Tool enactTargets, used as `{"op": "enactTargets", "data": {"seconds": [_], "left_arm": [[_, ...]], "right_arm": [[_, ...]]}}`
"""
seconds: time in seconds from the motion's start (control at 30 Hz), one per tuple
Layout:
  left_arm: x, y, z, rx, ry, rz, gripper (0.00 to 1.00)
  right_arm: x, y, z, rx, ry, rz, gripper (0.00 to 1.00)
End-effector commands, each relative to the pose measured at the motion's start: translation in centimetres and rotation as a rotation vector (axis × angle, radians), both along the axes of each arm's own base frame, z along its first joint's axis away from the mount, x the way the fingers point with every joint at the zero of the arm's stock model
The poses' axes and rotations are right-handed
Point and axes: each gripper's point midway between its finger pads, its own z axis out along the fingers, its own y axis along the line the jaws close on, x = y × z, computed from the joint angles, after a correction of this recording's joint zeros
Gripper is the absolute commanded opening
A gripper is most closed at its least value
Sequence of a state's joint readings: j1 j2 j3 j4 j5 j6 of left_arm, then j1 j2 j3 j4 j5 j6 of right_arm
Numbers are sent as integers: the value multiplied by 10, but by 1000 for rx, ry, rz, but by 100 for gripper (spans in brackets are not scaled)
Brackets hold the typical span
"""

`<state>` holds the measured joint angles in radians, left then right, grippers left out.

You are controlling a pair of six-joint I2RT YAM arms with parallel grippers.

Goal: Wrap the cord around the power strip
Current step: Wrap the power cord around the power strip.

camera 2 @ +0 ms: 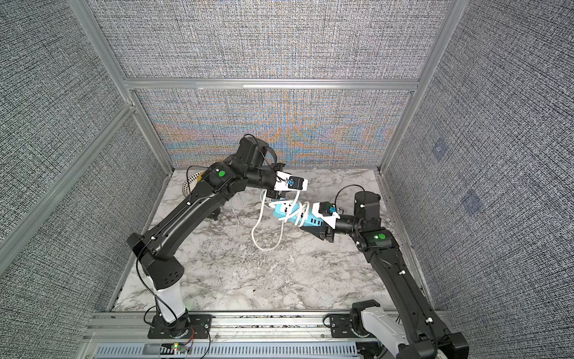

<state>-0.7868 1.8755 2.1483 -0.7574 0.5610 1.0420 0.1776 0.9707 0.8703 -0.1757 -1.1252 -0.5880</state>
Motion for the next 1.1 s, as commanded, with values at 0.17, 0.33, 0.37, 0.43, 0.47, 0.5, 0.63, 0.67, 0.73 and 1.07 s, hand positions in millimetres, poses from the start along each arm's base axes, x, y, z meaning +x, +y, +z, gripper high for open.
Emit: {"op": "enactTargets", "data": {"seconds": [0.17, 0.33, 0.37, 0.43, 0.47, 0.5, 0.63, 0.67, 0.73, 1.07], "left_arm": [[-3, -4, -2, -79, 198, -19, 18], [1, -6, -7, -100, 287, 0, 20], [2, -6, -9, -102, 307, 5, 20], [7, -5, -11, -121, 353, 21, 21], [8, -5, -11, -133, 374, 23, 21], [10, -4, -12, -146, 395, 26, 21], [12, -3, -26, -153, 447, 45, 23], [12, -3, -30, -153, 460, 48, 23], [10, -4, -42, -144, 496, 45, 23], [11, -25, -100, -198, 768, 40, 24]], "right_arm": [[-45, 6, 70, 156, -234, 208, 0], [-47, 6, 69, 166, -235, 209, 0], [-47, 5, 70, 171, -245, 201, 0], [-48, 4, 68, 187, -254, 182, 0], [-48, 3, 70, 196, -266, 171, 0], [-48, 2, 72, 208, -275, 157, 0], [-42, -5, 79, 253, -330, 58, 0], [-42, -7, 83, 267, -352, 39, 0], [-40, -13, 91, 307, -400, -19, 0], [-20, -36, 115, 453, -526, -244, 0]]}}
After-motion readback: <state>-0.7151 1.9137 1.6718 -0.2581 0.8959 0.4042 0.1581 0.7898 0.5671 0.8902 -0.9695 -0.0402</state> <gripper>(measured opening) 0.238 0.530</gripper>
